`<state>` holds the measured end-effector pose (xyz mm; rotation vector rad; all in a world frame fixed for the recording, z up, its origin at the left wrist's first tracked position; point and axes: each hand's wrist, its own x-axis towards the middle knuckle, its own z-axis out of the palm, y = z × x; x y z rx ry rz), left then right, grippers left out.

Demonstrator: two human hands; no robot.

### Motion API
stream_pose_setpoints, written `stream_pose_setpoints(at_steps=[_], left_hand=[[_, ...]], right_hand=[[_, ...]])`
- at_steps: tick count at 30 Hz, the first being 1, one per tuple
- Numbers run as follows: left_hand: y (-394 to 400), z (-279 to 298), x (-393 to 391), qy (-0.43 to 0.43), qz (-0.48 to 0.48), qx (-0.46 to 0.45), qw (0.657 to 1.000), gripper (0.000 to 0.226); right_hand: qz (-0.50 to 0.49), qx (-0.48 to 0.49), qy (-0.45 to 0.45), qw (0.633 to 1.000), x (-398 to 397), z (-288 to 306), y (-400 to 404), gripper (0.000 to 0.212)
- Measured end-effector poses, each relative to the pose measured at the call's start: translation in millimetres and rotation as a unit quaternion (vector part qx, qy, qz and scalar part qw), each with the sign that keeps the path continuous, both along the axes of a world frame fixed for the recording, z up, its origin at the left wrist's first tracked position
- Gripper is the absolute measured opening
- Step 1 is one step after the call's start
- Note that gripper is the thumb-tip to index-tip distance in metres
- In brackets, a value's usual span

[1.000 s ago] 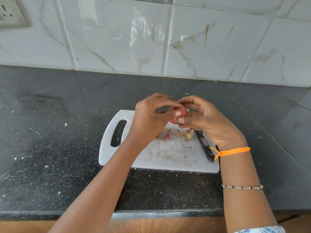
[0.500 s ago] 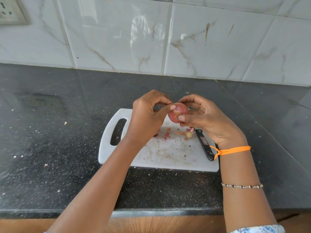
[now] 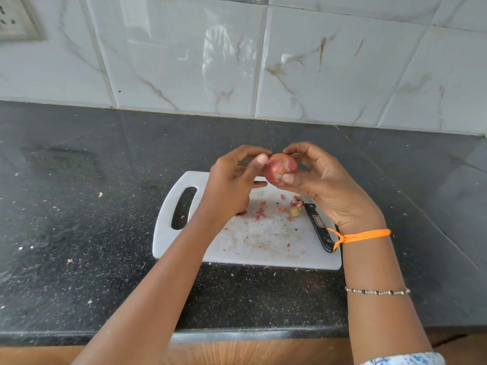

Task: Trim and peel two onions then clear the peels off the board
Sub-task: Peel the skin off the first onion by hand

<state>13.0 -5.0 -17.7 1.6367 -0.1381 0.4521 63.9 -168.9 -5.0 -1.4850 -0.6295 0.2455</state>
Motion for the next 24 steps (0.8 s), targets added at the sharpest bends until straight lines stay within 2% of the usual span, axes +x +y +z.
stream_pose_setpoints(at_steps=[2,5,8,11,19,24], left_hand=[[-1,1,-2,0.013,-0.047,-0.022,0.999,0.022],[-2,0,-1,0.008,-0.034,0.025,0.999,0.042],[-2,-2,0,0.025,-0.006,0.009,1.000,0.047],[-2,-2,0,0.030,-0.003,-0.004,1.000,0.047],[-2,-4,0,0.006,0.027,0.017,0.999,0.045],[-2,-5,0,-0.004,0.050,0.013,0.999,0.048]], right_hand=[[-0.023,0.012,-0.002,1.000,1,0,1,0.043],[-0.042,0.022,0.002,0.999,-2,3,3,0.035],[-0.068,0.020,-0.001,0.998,-1,2,5,0.025],[-0.107,0.030,0.004,0.994,2,0,5,0.004],[-0.120,-0.005,-0.032,0.992,-3,2,13,0.024],[-0.127,0.023,-0.026,0.991,-6,1,15,0.012]])
